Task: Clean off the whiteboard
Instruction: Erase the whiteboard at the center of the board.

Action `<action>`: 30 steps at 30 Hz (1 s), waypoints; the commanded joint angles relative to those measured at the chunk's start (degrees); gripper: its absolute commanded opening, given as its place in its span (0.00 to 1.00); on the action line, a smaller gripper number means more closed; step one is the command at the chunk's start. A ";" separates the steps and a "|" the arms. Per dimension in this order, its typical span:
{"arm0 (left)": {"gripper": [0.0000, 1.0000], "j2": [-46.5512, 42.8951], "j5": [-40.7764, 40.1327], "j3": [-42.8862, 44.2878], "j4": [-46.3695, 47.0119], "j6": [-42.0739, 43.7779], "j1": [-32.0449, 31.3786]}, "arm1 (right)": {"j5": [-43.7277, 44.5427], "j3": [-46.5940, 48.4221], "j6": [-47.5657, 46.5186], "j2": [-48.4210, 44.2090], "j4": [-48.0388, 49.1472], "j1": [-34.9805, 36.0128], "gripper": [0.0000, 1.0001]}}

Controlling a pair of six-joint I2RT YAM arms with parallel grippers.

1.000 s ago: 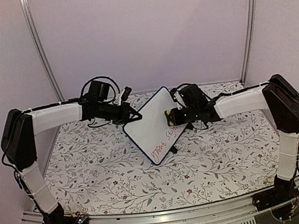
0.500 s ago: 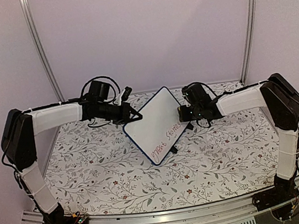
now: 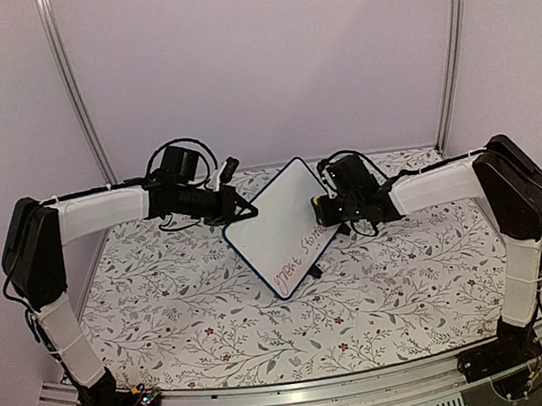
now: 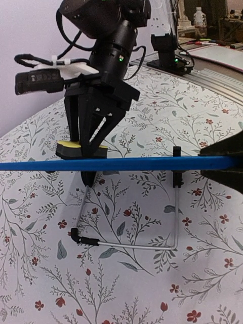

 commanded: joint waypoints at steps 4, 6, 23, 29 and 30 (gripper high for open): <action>0.00 0.79 2.97 -0.15 -0.70 3.40 -2.15 | -2.41 0.19 -1.71 -0.51 1.73 5.80 0.14; 0.00 0.79 3.24 -0.22 -0.64 3.24 -2.26 | -2.05 -0.72 -1.78 -0.50 2.77 6.69 0.14; 0.00 1.30 3.01 -0.21 -0.65 3.34 -2.20 | -6.61 -4.41 -3.18 -2.32 9.58 10.77 0.15; 0.00 1.33 3.19 -0.20 -0.67 3.24 -2.20 | -8.33 -6.37 -3.61 -5.74 12.54 10.73 0.15; 0.00 1.31 3.25 -0.22 -0.53 3.13 -2.20 | -8.40 -6.59 -3.92 -6.65 12.99 10.62 0.15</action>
